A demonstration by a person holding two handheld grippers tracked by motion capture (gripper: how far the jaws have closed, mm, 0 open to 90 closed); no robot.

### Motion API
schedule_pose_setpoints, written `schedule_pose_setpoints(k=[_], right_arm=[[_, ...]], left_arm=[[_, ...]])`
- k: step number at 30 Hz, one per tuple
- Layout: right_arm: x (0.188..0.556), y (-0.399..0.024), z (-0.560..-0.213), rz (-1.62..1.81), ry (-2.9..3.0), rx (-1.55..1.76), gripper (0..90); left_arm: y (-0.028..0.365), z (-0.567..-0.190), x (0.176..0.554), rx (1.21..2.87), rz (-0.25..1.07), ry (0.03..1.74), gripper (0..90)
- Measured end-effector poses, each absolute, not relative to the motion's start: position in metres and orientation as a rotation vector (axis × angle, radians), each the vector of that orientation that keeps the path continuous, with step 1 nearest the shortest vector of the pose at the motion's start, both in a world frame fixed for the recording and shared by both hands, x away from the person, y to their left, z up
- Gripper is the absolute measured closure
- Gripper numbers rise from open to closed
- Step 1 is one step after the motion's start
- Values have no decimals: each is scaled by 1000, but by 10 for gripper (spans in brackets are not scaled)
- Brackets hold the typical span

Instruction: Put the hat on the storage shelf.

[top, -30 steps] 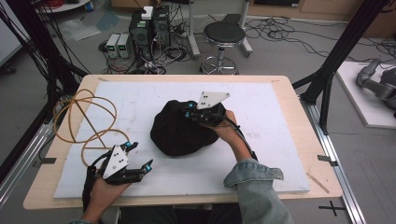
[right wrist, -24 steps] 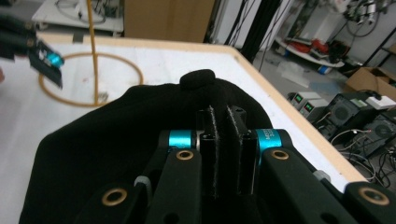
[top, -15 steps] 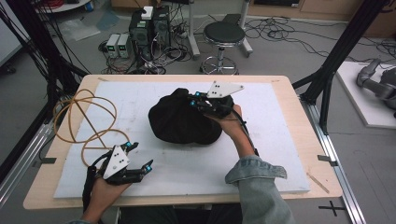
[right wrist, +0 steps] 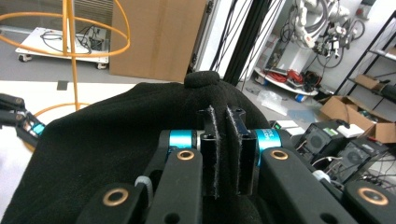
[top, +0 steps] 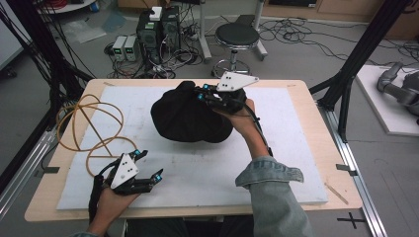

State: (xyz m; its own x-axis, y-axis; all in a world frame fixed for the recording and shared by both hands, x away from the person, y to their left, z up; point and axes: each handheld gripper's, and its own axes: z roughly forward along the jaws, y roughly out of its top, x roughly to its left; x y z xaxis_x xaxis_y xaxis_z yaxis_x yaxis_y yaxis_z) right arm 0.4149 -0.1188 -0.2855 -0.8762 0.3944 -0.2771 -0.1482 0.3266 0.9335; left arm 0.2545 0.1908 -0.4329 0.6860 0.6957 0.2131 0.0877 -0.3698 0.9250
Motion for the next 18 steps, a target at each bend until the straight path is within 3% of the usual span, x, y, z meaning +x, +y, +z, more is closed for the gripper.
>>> schedule_pose_setpoints(k=[18], right_arm=[[415,-103,-242,1582,2081,175,855]], left_arm=[[170,-434,267,1880,709,582,229]])
